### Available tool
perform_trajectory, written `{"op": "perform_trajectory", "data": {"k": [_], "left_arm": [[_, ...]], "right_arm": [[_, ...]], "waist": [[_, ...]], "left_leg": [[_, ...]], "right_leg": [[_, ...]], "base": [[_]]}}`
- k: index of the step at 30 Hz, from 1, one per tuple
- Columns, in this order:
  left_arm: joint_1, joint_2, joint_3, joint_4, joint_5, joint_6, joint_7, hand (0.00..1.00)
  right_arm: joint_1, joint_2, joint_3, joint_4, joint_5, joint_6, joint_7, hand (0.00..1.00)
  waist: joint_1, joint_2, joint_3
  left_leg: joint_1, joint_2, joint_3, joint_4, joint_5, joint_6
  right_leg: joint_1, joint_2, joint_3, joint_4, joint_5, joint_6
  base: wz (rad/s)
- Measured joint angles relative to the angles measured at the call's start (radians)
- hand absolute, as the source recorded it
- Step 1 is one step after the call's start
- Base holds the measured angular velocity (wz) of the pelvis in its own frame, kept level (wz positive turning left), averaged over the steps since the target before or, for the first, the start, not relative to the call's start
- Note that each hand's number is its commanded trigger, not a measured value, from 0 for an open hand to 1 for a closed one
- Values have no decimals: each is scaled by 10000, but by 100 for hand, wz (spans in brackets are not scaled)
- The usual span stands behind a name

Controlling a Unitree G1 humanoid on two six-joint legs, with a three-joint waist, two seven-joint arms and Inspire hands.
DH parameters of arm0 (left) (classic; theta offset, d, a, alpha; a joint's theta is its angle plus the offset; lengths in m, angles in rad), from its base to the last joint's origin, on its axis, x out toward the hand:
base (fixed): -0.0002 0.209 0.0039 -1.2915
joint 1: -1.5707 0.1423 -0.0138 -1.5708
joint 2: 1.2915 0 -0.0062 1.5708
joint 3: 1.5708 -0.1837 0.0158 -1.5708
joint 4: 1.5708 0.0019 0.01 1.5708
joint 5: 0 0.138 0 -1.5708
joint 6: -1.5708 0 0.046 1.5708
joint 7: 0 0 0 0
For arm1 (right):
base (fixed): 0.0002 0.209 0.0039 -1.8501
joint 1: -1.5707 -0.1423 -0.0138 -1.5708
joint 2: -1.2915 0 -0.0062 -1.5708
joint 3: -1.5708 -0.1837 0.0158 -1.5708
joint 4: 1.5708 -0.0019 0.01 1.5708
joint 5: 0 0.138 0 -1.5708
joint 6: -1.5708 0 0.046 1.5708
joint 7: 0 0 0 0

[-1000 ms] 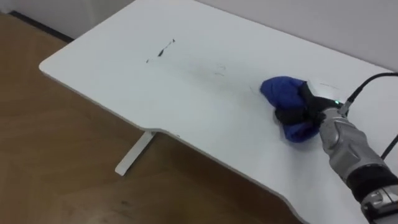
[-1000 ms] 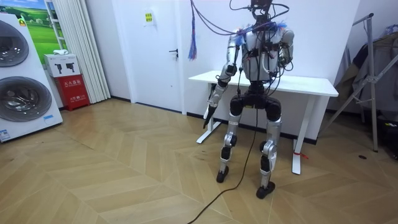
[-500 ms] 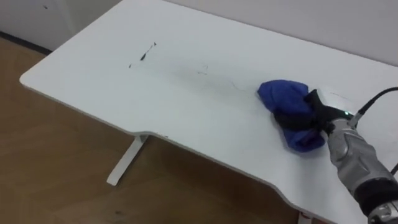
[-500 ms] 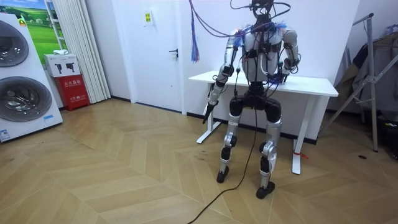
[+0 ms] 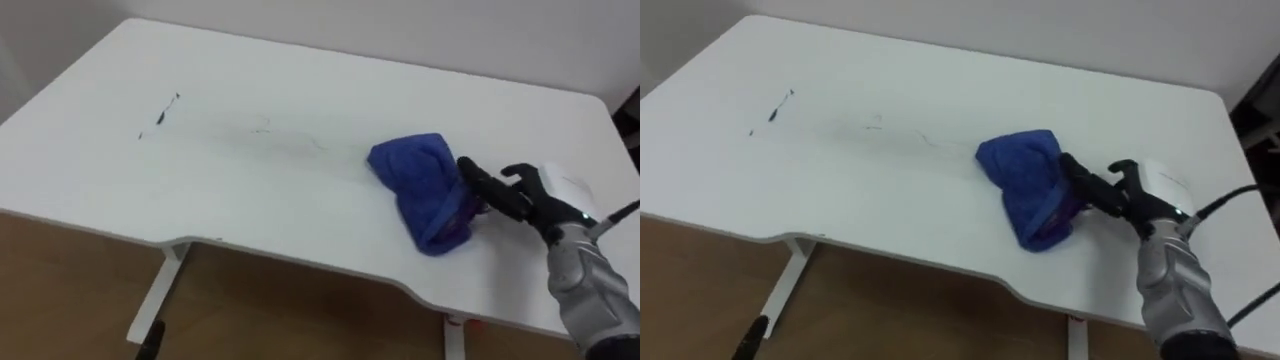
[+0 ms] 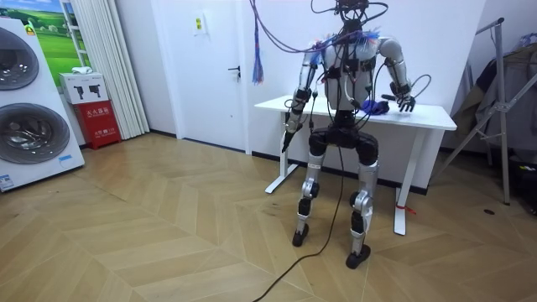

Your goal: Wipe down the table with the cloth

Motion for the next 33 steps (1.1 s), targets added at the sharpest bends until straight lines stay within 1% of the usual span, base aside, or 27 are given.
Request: {"op": "perform_trajectory", "data": {"k": [3, 5, 6, 9, 11, 12, 15, 17, 18, 20, 22, 23, 25, 27, 29, 31, 33], "left_arm": [[-81, -75, 132, 225, -7, -27, 70, 0], [-70, -164, 303, 225, 1, -53, 72, 0], [-71, -170, 343, 225, 1, -64, 73, 0], [27, -179, 504, 276, -9, -148, 86, 0], [77, -202, 584, 276, -5, -234, 102, 0], [87, -221, 629, 276, -5, -254, 108, 0], [250, -278, 953, 260, 2, -270, 126, 0], [416, -260, 1435, 257, 52, -279, 125, 0], [517, -257, 1588, 255, 99, -279, 125, 0], [708, -235, 2040, 280, 118, -277, 135, 0], [776, -227, 2213, 287, 114, -276, 143, 0], [791, -243, 2346, 288, 115, -273, 134, 0], [814, -242, 2477, 288, 130, -258, 140, 0], [861, -239, 2515, 299, 122, -258, 163, 0], [833, -243, 2501, 306, 118, -258, 162, 0], [879, -242, 2508, 308, 119, -256, 162, 0], [860, -242, 2508, 363, 118, -252, 162, 0]], "right_arm": [[373, 2, -517, -415, 330, -9, -94, 0], [475, 1, -964, -896, 447, -59, -182, 0], [507, 0, -1057, -1017, 533, -78, -258, 0], [574, -2, -1452, -1344, 857, -294, -697, 0], [729, -6, -1766, -1343, 1125, -402, -828, 0], [747, -6, -1845, -1343, 1206, -407, -838, 0], [811, -29, -2375, -1328, 1393, -438, -892, 0], [922, -38, -3006, -1326, 1505, -437, -1051, 0], [953, -54, -3164, -1311, 1572, -437, -1100, 0], [1023, -249, -3610, -730, 2059, -432, -1322, 0], [1235, -345, -3886, -173, 2416, -426, -1383, 0], [1476, -343, -4071, 91, 2704, -421, -1404, 0], [1828, -345, -4254, 500, 3167, -424, -1459, 0], [2007, -345, -4345, 1317, 3610, -426, -1543, 0], [2331, -343, -4500, 2493, 4489, -406, -1533, 0], [2645, -343, -4563, 3044, 5062, -267, -1536, 0], [2971, -344, -4574, 3627, 5498, -218, -1539, 0]], "waist": [[-90, 2, 3], [-333, -9, 8], [-378, -15, 6], [-565, -56, 4], [-723, -117, -21], [-747, -120, -20], [-909, -134, -11], [-1043, -162, -18], [-1060, -174, -15], [-1122, -258, -28], [-1136, -350, -20], [-1151, -395, -19], [-1175, -420, -19], [-1259, -418, -17], [-1337, -413, -20], [-1332, -387, -26], [-1342, -367, -34]], "left_leg": [[-7, 11, 321, -20, 0, 0], [-4, 7, 373, -61, -1, 1], [-4, 7, 377, -62, -1, 1], [12, 10, 402, -61, -1, 1], [21, 10, 424, -62, -2, 2], [21, 9, 424, -61, -2, 3], [5, 16, 426, -63, -15, 21], [-1, 9, 424, -65, -39, 52], [-3, 6, 424, -66, -45, 58], [2, 5, 459, -64, -66, 71], [6, 6, 455, -61, -76, 73], [10, 6, 456, -62, -91, 73], [10, 6, 458, -59, -111, 77], [7, 7, 458, -51, -132, 78], [11, 11, 459, -29, -147, 81], [19, 13, 498, -52, -152, 82], [48, 16, 565, -48, -185, 90]], "right_leg": [[-169, -6, 218, 13, 0, 0], [-216, -10, 297, 14, 0, 1], [-216, -10, 299, 14, 0, 1], [-201, -9, 310, 5, 0, 1], [-187, -10, 304, 8, 0, 2], [-186, -10, 304, 7, 0, 2], [-206, -7, 304, 11, -6, 9], [-251, -6, 323, -5, -11, 18], [-251, -8, 323, -5, -12, 19], [-232, -8, 344, -6, -11, 20], [-142, -8, 332, -11, -12, 23], [-120, -5, 336, -18, -16, 30], [-127, -7, 339, -20, -16, 31], [-116, -5, 332, -25, -16, 32], [-93, -4, 328, -23, -16, 32], [-124, -1, 375, -21, -16, 32], [-133, -2, 422, -12, -15, 33]], "base": [[-21], [-9], [0], [0], [0], [0], [1], [2], [0], [0], [2], [0], [0], [0], [0], [-7], [-9]]}}
